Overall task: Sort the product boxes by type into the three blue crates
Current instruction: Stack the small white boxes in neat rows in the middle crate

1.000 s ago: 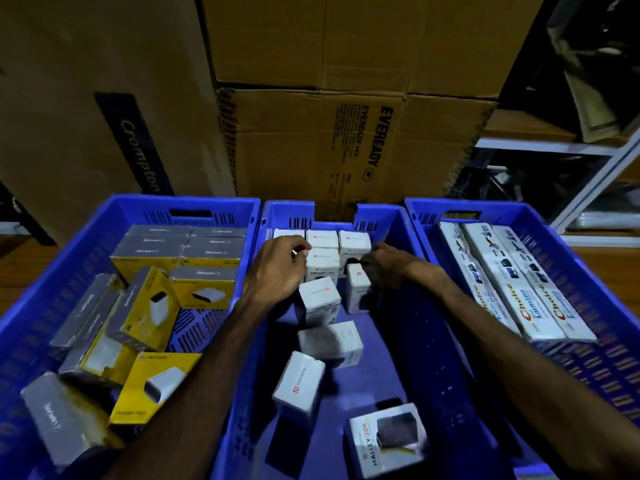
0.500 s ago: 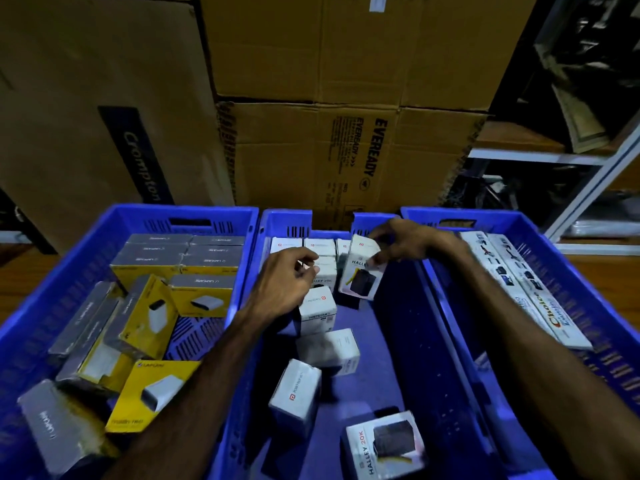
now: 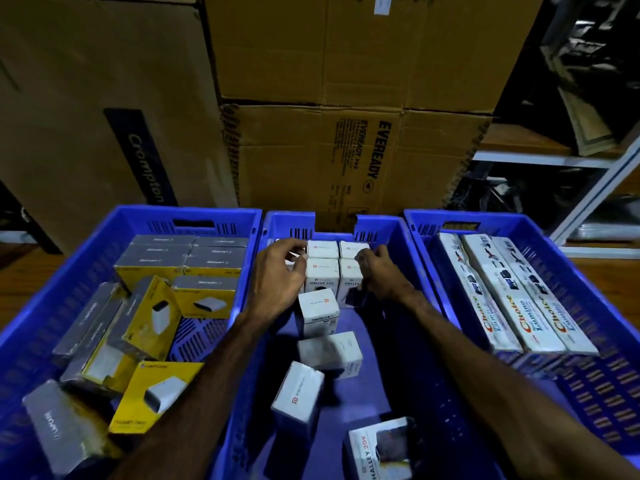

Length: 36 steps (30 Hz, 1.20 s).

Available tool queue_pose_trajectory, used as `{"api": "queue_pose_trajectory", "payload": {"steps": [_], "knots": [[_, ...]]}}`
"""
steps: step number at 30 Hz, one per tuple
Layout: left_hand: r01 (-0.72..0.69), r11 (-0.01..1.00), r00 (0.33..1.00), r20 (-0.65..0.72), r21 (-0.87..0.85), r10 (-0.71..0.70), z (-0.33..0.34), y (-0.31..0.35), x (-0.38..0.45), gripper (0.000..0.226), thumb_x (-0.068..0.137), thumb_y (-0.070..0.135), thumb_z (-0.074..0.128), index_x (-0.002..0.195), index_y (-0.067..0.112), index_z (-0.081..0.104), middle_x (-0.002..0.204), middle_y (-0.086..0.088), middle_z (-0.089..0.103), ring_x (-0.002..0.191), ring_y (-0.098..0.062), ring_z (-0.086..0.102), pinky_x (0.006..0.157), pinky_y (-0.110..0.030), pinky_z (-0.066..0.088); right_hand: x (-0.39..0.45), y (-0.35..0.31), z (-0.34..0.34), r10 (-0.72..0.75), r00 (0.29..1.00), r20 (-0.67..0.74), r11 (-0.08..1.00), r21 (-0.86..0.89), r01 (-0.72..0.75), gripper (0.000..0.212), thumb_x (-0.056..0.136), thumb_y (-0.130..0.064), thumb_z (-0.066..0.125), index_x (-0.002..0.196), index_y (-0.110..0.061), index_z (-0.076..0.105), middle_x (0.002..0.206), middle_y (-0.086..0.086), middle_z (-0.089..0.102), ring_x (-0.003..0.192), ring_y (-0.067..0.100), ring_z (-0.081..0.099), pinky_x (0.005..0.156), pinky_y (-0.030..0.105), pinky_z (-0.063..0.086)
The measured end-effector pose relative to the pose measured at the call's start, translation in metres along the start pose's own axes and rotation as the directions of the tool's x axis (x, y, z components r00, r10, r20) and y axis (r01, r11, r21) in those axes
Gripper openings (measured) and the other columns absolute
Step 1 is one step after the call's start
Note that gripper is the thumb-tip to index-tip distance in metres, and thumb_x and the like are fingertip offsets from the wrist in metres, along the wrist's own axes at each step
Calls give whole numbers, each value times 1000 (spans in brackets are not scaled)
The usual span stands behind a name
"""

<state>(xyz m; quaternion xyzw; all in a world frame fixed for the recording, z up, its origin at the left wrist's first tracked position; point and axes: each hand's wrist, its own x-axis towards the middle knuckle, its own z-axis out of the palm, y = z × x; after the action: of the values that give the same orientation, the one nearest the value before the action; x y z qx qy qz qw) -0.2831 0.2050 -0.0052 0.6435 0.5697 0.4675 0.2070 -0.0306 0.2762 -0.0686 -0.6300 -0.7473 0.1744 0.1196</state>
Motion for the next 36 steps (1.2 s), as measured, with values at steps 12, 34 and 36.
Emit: {"api": "queue_pose_trajectory", "payload": {"steps": [12,34,36], "knots": [[-5,990,1000,-22,138,9,-3,1,-1,21,93,17,67,113,19,75,112,1,76,99,-17,68,88,-38,57,-31,15,68,459,888,0,579,759,-299,103,68,15,85,154,-4,34,146,18,55,132,33,55,108,48,49],[122,936,992,-77,331,-102,-11,-3,4,41,81,-10,56,110,13,75,122,-9,68,122,-31,56,101,-37,47,-63,-29,23,552,820,151,800,180,-572,36,83,-28,72,112,-5,71,121,21,71,110,38,70,81,35,54],[131,943,991,-68,305,-116,-11,-5,5,41,82,-11,56,109,14,74,124,-8,67,124,-29,55,104,-37,47,-76,-47,7,416,899,136,902,68,-427,40,80,-35,77,115,-16,72,120,16,71,113,37,68,82,34,50]]}}
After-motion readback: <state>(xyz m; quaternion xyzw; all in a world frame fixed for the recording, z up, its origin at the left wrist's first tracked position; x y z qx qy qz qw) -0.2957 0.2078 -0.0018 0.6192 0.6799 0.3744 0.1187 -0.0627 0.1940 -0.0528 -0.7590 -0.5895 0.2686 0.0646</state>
